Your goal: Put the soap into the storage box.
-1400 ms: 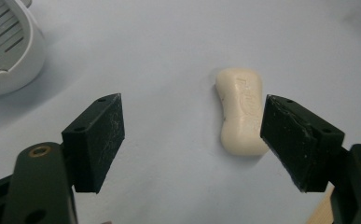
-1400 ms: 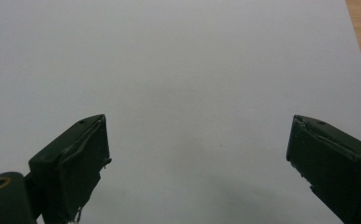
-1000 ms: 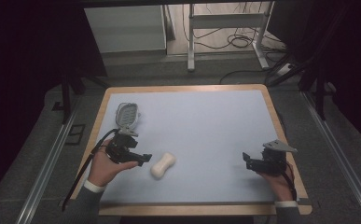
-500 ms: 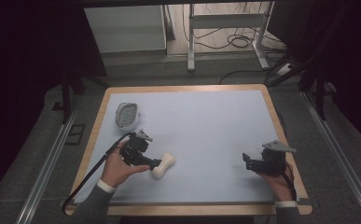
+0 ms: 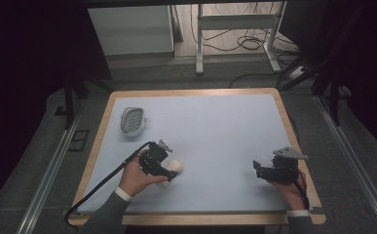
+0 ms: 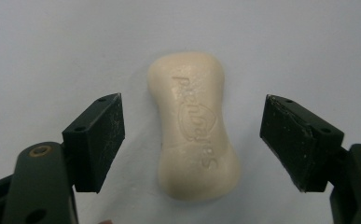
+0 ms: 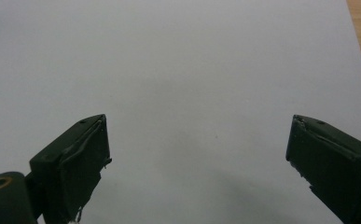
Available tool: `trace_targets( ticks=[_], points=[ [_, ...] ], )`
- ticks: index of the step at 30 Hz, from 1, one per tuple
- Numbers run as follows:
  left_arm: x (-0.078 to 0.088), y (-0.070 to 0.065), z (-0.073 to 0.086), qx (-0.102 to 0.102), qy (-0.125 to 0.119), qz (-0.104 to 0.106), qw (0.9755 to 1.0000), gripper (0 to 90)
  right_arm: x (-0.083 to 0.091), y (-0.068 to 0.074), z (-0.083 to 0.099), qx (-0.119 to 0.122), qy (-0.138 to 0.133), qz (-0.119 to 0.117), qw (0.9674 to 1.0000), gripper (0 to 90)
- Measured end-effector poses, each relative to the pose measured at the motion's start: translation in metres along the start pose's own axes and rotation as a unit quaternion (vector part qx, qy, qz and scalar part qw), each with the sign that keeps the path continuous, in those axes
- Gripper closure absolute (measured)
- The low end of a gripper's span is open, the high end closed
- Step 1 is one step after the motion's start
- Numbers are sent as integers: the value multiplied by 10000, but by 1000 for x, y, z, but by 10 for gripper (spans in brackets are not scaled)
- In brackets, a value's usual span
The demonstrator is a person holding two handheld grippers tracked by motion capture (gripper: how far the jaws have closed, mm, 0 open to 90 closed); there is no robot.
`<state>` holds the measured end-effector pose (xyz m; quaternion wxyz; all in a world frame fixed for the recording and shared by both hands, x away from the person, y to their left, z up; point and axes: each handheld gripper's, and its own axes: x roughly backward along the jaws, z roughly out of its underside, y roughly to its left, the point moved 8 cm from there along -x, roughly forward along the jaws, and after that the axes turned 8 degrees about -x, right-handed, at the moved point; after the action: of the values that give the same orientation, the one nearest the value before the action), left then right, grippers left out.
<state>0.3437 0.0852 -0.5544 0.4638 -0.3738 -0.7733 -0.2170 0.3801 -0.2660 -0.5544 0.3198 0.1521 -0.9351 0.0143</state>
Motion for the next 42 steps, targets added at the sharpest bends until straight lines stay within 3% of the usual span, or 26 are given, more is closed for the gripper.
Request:
trace_targets(
  ticks=[18, 23, 28, 42],
  points=[
    [-26, 0, 6, 114, 278, 16, 9995, 285, -1, 3, 1, 132, -3, -39, 9999, 58],
    [-30, -1, 11, 170, 263, 2, 9995, 349, -1, 2, 1, 133, -10, -23, 9999, 58],
    [-29, -2, 11, 161, 100, -53, 9998, 485, -1, 0, 1, 89, 0, 18, 10000, 58],
    [-25, 1, 12, 32, -26, -20, 10000, 493, 0, -3, 1, 32, -21, 21, 10000, 58]
  ],
)
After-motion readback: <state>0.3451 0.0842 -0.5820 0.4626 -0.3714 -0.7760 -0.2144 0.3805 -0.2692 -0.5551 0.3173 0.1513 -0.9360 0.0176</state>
